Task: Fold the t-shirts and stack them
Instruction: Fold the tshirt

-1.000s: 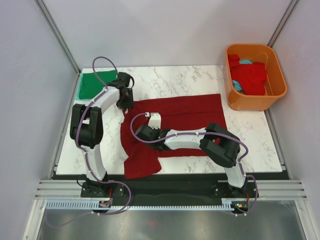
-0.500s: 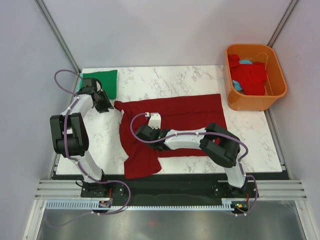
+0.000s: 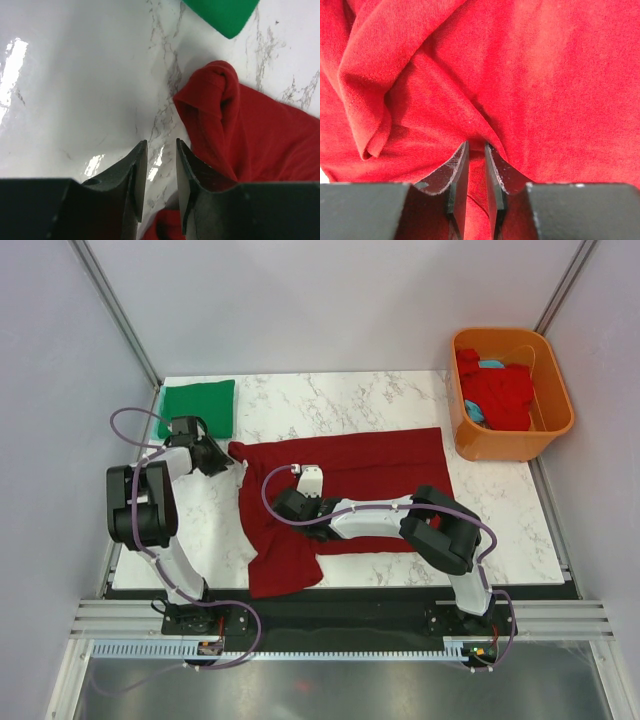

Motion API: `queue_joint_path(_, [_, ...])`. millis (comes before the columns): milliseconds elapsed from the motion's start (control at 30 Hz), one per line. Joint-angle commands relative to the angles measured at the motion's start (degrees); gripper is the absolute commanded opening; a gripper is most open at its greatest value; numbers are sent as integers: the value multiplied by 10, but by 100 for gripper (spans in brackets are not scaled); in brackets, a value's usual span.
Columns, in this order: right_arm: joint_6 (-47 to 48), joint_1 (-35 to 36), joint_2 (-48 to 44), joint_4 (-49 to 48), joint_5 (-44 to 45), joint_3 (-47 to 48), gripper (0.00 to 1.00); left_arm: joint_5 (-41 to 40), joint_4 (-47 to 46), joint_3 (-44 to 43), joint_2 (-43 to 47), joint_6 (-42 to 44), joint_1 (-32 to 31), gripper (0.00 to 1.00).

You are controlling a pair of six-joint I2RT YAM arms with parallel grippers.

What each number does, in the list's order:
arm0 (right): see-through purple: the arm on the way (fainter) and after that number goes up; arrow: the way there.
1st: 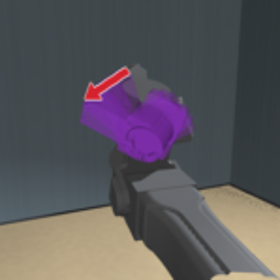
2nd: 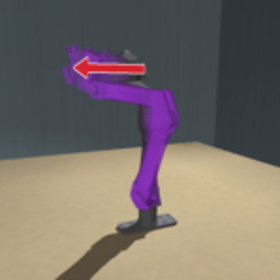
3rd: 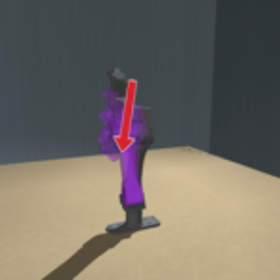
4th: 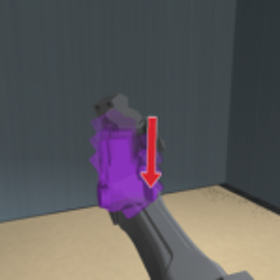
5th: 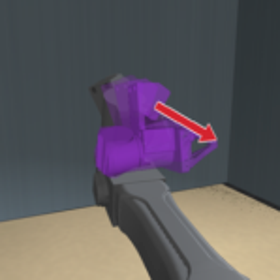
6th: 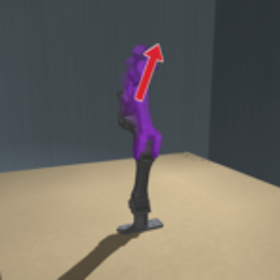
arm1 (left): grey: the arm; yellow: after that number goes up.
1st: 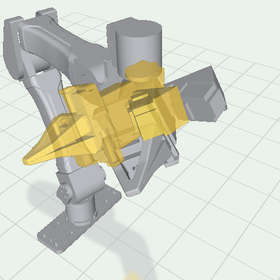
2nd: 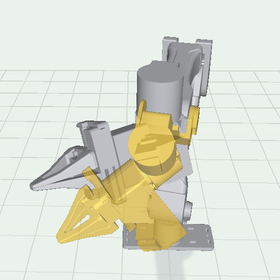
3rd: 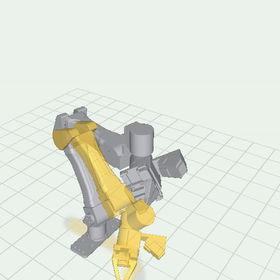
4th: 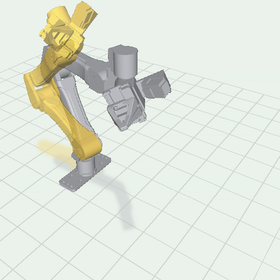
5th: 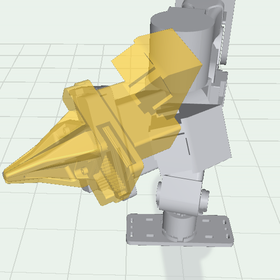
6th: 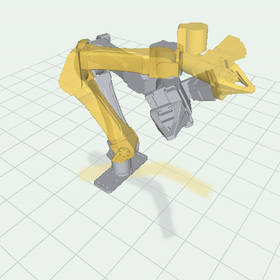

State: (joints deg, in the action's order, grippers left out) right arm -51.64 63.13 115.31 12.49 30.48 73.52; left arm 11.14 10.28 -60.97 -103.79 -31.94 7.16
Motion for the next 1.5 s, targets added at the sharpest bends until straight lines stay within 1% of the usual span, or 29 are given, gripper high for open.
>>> queue_joint_path(0, [5,-6,-4,14,-5,-15,27,-1,-71,14,-18,-40,-2,37])
queue_joint_path(167, [6,-8,-1,9,-7,-20,27,-11,-100,28,-33,-58,-3,38])
queue_joint_path(200, [6,-10,-1,9,-8,-21,27,-12,-119,28,-36,-60,-3,38])
queue_joint_path(433, [7,-20,-5,2,-12,-29,27,-25,-121,22,-40,-66,-4,37])
queue_joint_path(567, [7,-20,-9,1,-14,-33,27,-17,-120,4,-51,-59,-7,36])
queue_joint_path(767, [7,-23,-10,0,-14,-34,27,-16,-120,-6,-59,-54,-13,30])
queue_joint_path(867, [6,-23,-10,-1,-16,-35,27,-16,-120,-13,-62,-52,-14,24])
queue_joint_path(900, [7,-23,-10,-2,-16,-35,27,-16,-120,-14,-63,-50,-14,17])
queue_joint_path(967, [6,-23,-11,-3,-17,-37,27,-16,-120,-18,-63,-48,-14,9])
queue_joint_path(1000, [7,-23,-12,-2,-16,-38,27,-23,-118,-18,-56,-44,-14,3])
queue_joint_path(1133, [7,-25,-16,-3,-14,-43,27,-53,-78,-41,-34,-15,-17,2])
queue_joint_path(1267, [8,-26,-13,-5,-17,-42,27,-73,-59,-56,-25,14,-17,2])
queue_joint_path(1467, [9,-28,-11,-5,-18,-39,27,-98,-46,-64,-9,37,-17,2])
